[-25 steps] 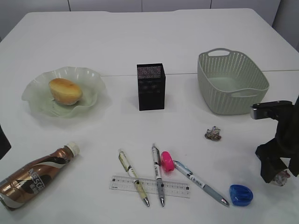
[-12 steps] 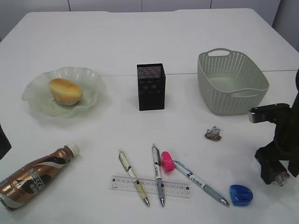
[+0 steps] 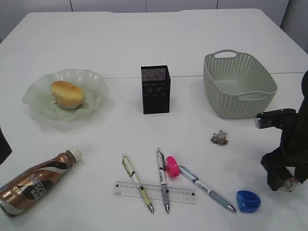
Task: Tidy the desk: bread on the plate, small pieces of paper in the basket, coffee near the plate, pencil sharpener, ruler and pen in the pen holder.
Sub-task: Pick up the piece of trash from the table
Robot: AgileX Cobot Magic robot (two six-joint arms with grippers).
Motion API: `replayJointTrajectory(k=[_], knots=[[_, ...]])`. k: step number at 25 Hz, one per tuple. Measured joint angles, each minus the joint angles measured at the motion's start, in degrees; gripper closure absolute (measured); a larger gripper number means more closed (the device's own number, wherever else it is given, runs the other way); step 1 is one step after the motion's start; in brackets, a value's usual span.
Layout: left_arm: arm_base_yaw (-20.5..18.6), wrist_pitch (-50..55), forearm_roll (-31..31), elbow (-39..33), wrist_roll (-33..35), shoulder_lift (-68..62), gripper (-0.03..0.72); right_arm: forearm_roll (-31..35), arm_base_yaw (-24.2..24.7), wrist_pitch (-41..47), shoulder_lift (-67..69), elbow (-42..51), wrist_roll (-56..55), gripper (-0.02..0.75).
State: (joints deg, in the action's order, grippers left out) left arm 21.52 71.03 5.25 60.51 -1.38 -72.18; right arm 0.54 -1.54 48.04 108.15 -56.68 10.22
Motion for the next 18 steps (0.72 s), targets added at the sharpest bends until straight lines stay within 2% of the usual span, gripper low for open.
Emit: replayJointTrajectory(k=[4,18], knots=[[0.00,-0.09,0.10,0.00,0.00,0.00,0.201,0.00,0.00,-1.17,0.00,0.00,0.00,0.235],[0.00,-0.09,0.10,0.00,0.00,0.00,0.201,-0.10,0.00,-1.70,0.00,-0.07,0.00,0.685]])
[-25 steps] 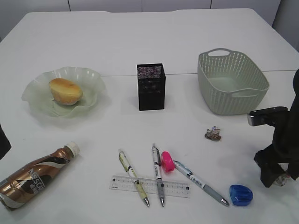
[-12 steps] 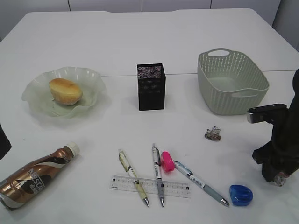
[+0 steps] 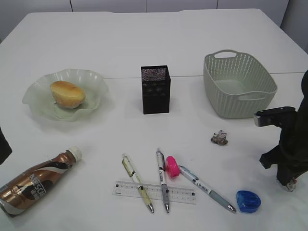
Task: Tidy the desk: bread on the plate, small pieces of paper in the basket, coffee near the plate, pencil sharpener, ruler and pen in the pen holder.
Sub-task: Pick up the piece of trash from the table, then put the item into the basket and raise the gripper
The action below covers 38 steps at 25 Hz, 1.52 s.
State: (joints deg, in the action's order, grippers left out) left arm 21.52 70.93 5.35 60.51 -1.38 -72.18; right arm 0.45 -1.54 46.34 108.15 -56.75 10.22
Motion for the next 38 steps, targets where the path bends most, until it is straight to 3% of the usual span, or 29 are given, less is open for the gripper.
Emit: replayJointTrajectory(k=[3,17,29,38], knots=[[0.00,0.00,0.00,0.00,0.00,0.00,0.202,0.00,0.00,0.27,0.00,-0.15,0.00,0.719],[0.00,0.00,0.00,0.00,-2.00,0.00,0.202,1.54,0.00,11.35,-7.89,-5.92,-2.44,0.721],[0.00,0.00,0.00,0.00,-2.26,0.00,0.202,2.59,0.00,14.60,-9.20,-32.87,-2.78,0.721],[0.00,0.00,0.00,0.00,-2.26,0.00,0.202,2.71,0.00,11.72,-1.02,-42.89,-2.90,0.721]])
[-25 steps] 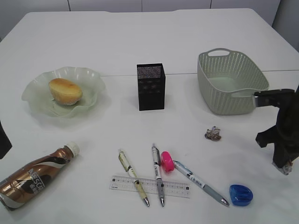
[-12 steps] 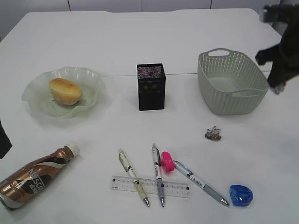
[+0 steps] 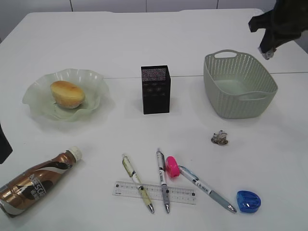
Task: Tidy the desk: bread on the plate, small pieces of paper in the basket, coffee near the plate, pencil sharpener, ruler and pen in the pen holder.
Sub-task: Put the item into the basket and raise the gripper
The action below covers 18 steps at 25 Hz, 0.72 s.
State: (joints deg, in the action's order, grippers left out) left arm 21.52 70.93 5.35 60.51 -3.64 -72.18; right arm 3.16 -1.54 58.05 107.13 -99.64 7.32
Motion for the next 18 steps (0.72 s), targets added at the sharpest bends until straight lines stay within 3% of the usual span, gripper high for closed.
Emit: replayJointTrajectory(k=[14,18], knots=[[0.00,0.00,0.11,0.00,-0.96,0.00,0.215,0.98,0.00,-6.25,12.73,-6.11,-0.02,0.720],[0.00,0.00,0.11,0.00,-1.23,0.00,0.219,1.40,0.00,-7.38,14.12,-6.20,-0.02,0.665]])
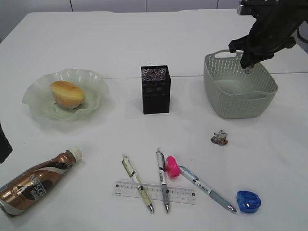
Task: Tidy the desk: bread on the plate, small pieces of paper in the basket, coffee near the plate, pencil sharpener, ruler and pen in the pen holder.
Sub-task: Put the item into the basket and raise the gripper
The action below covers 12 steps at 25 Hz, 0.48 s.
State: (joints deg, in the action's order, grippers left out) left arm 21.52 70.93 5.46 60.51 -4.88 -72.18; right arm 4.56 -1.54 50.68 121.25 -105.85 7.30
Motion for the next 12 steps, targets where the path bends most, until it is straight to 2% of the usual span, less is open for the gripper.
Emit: replayJointTrajectory(k=[3,6,8,10,12], knots=[[0.00,0.00,0.09,0.00,-0.08,0.00,0.219,0.15,0.00,-1.09,0.12,0.00,0.00,0.511],[0.00,0.00,0.09,0.00,-0.12,0.00,0.220,0.15,0.00,-1.33,0.12,-0.03,0.00,0.278],[0.00,0.00,0.09,0.00,-0.22,0.00,0.220,0.49,0.00,-1.33,0.12,-0.13,-0.10,0.169],[0.00,0.00,0.09,0.00,-0.22,0.00,0.221,0.85,0.00,-1.33,0.12,-0.13,-0.21,0.122],[0.00,0.00,0.09,0.00,-0.22,0.00,0.221,1.00,0.00,-1.33,0.12,-0.13,-0.29,0.117]])
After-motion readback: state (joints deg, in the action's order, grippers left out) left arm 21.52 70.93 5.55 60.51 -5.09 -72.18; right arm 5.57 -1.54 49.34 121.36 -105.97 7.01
